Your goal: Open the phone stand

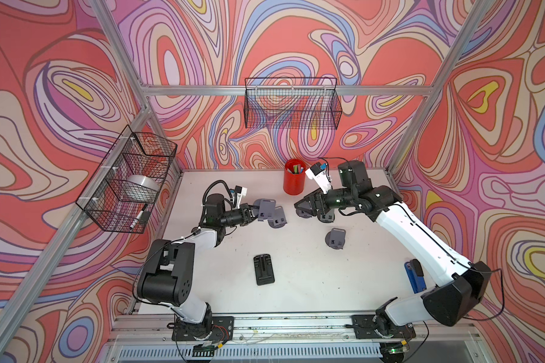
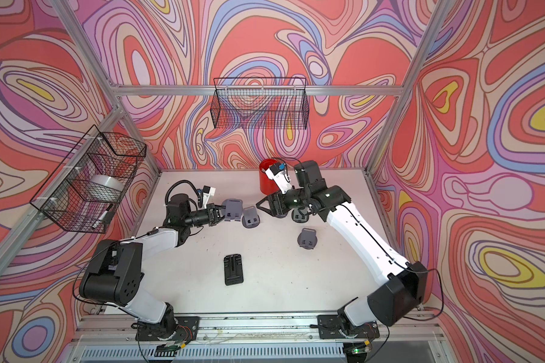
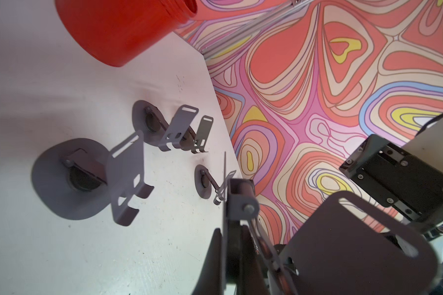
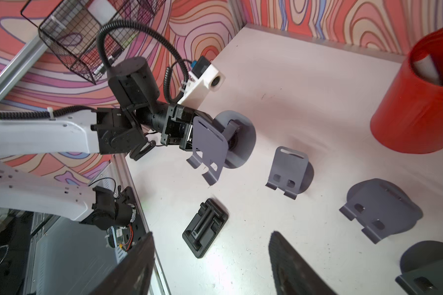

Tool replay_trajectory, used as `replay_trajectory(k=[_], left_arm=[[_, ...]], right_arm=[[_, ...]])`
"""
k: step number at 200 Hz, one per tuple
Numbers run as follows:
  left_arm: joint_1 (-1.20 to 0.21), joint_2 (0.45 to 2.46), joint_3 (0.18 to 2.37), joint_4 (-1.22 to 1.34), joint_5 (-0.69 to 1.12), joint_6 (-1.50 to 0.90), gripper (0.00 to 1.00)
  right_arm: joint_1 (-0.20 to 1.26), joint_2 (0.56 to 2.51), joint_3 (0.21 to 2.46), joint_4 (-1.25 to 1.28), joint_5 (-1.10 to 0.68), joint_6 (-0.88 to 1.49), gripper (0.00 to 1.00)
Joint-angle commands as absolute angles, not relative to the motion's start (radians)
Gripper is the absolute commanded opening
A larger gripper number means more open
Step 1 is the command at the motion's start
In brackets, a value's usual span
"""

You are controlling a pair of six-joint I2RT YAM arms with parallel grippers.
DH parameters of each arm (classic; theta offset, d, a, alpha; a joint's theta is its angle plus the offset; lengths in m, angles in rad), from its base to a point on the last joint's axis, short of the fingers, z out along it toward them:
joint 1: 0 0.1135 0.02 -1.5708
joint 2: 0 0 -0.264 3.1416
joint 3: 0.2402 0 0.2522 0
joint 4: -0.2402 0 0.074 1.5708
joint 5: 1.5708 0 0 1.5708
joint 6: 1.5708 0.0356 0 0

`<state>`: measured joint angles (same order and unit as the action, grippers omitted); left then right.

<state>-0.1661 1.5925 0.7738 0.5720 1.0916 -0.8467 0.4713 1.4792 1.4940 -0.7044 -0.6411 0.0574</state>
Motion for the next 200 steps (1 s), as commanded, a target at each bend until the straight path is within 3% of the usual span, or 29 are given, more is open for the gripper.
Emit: replay_trajectory(k=[1,20,61,91,113,144,200], left_arm=[[-0.249,1.533,0.859,0.351,1.151,-0.714,0.00],[-0.307,1.525,0.904,0.276,1.137,-0.679,0.00],[-0.352,1.544,0.926,0.395,1.141,-0.775,0.00],[-0.380,1.551,0.961,0.350,1.141,-0.756,0.00],[-0.389,1.560,0.979,0.328,1.151,-0.753,0.00],[-0.394,1.567,0.998,0.298,1.164,-0.741,0.00],[-0.403,1.557,1.023,0.145,1.178,-0.650,0.00]], right_arm=[[0.470,1.502,1.531,-0.741,-0.737,-0.002,0.73],[0.473,1.509,1.529,-0.749,-0.772,-0.022,0.73],[0.485,1.497,1.533,-0.792,-0.806,-0.065,0.73],[0.515,1.503,1.552,-0.856,-0.785,-0.106,0.67],[0.560,1.517,1.575,-0.907,-0.743,-0.138,0.55],[0.601,1.556,1.615,-0.963,-0.670,-0.153,0.29],[0.661,1.612,1.692,-1.033,-0.516,-0.183,0.02]])
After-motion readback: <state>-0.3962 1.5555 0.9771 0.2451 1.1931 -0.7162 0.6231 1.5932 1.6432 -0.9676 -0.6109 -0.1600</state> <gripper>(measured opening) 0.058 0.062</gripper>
